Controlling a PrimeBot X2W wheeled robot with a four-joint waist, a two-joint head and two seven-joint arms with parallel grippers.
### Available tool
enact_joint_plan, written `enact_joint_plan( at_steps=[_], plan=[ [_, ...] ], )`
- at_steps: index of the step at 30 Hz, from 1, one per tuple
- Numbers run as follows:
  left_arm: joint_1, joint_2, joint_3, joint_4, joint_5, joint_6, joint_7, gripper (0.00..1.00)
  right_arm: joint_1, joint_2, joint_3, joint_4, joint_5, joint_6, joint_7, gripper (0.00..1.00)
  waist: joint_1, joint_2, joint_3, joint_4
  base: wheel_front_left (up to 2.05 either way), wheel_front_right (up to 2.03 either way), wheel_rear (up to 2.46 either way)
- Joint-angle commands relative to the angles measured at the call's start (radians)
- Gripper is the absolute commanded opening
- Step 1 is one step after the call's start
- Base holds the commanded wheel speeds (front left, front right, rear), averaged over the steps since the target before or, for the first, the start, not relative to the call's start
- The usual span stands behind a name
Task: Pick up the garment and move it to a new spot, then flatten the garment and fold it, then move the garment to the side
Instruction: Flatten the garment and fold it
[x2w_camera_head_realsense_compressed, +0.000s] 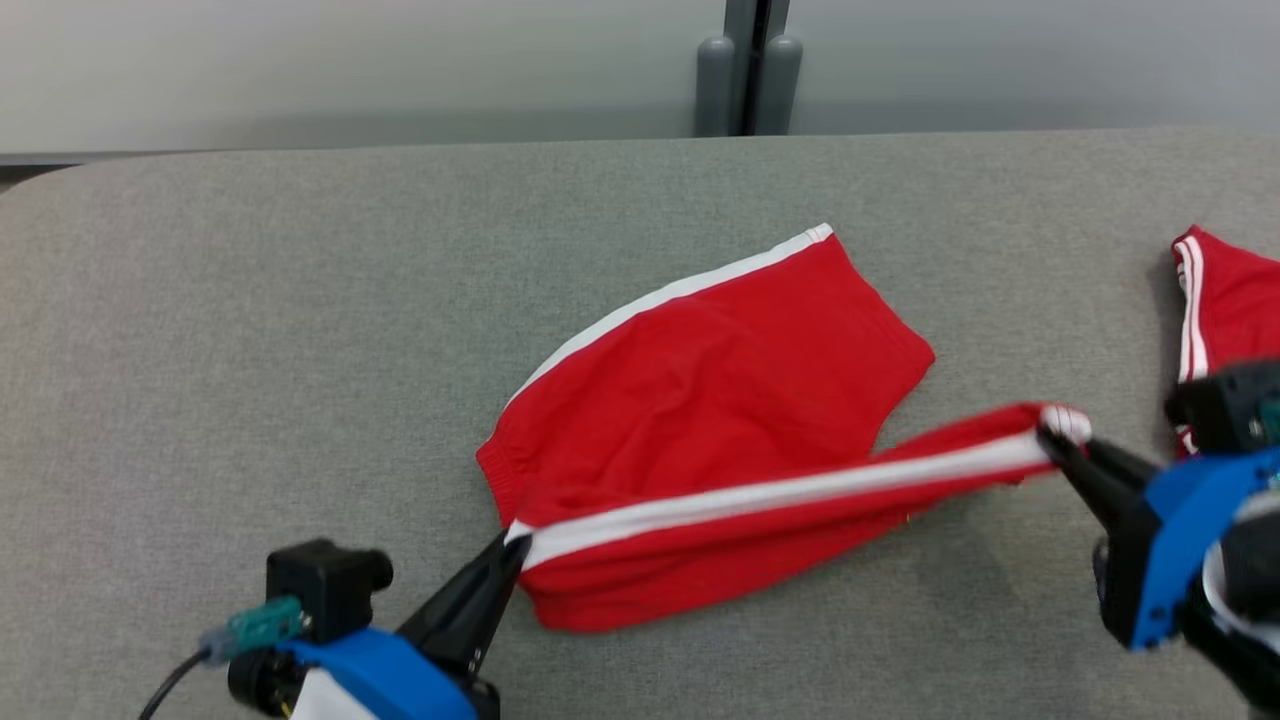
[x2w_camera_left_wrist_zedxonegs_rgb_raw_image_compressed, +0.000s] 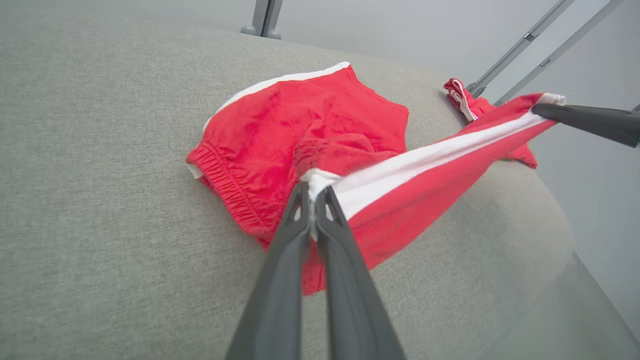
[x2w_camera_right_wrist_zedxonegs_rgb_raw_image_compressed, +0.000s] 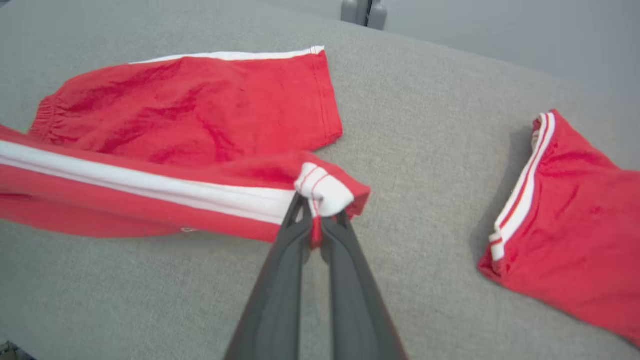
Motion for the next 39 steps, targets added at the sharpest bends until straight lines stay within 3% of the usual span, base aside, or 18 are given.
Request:
enact_joint_plan(
  at_steps=[1, 5, 13, 22, 23, 24, 25, 26, 27, 28, 34, 39],
  plan=[
    [-0.029, -0.005, 0.002, 0.015, -0.002, -0.009, 0.003, 0.0, -0.043, -0.006, 0.006, 0.018, 0.002, 0.0, -0.011, 0.0, 0.0, 0.0, 0.009, 0.007, 0.0, 0.0, 0.0],
    [-0.115, -0.056, 0.004, 0.112, -0.014, -0.03, -0.017, 0.0, -0.214, -0.038, 0.083, 0.161, 0.017, 0.0, -0.045, 0.0, 0.0, 0.0, 0.033, 0.03, 0.0, 0.0, 0.0],
    [-0.262, -0.149, 0.025, 0.332, -0.02, -0.05, -0.092, 0.01, -0.52, -0.023, 0.196, 0.483, 0.046, 0.0, -0.149, 0.0, 0.0, 0.0, 0.103, 0.077, 0.0, 0.0, 0.0],
    [-0.399, -0.229, 0.018, 0.523, -0.026, -0.084, -0.131, 0.0, -0.716, -0.004, 0.284, 0.755, 0.034, 0.0, -0.285, 0.0, 0.0, 0.0, 0.167, 0.123, 0.0, 0.0, 0.0],
    [-0.406, -0.235, 0.016, 0.54, -0.029, -0.086, -0.132, 0.0, -0.727, -0.001, 0.292, 0.774, 0.036, 0.0, -0.297, 0.45, 0.0, 0.0, 0.17, 0.127, 0.0, 0.0, 0.0],
    [-0.414, -0.24, 0.015, 0.552, -0.031, -0.09, -0.133, 0.08, -0.735, 0.001, 0.296, 0.793, 0.041, 0.0, -0.31, 1.0, 0.0, 0.0, 0.173, 0.13, 0.0, 0.0, 0.0],
    [-0.42, -0.244, 0.015, 0.566, -0.032, -0.092, -0.134, 0.19, -0.744, 0.006, 0.3, 0.809, 0.05, 0.0, -0.324, 1.0, 0.0, 0.0, 0.174, 0.131, 0.0, 0.0, 0.0],
    [-0.424, -0.249, 0.013, 0.578, -0.034, -0.094, -0.132, 0.45, -0.752, 0.008, 0.31, 0.819, 0.058, 0.0, -0.339, 1.0, 0.0, 0.0, 0.176, 0.133, 0.0, 0.0, 0.0],
    [-0.43, -0.252, 0.01, 0.586, -0.033, -0.097, -0.134, 0.91, -0.758, 0.006, 0.316, 0.83, 0.063, 0.0, -0.353, 1.0, 0.0, 0.0, 0.177, 0.134, 0.0, 0.0, 0.0],
    [-0.436, -0.254, 0.01, 0.593, -0.033, -0.099, -0.139, 1.0, -0.764, 0.003, 0.325, 0.843, 0.069, 0.0, -0.363, 1.0, 0.0, 0.0, 0.177, 0.135, 0.0, 0.0, 0.0],
    [-0.426, -0.251, 0.017, 0.621, -0.02, -0.105, -0.191, 1.0, -0.768, -0.018, 0.361, 0.873, 0.126, 0.0, -0.444, 1.0, 0.0, 0.0, 0.154, 0.13, 0.0, 0.0, 0.0],
    [-0.387, -0.252, 0.056, 0.628, -0.012, -0.094, -0.312, 1.0, -0.734, -0.046, 0.376, 0.891, 0.173, 0.0, -0.489, 1.0, 0.0, 0.0, 0.114, 0.116, 0.0, 0.0, 0.0]
  ],
)
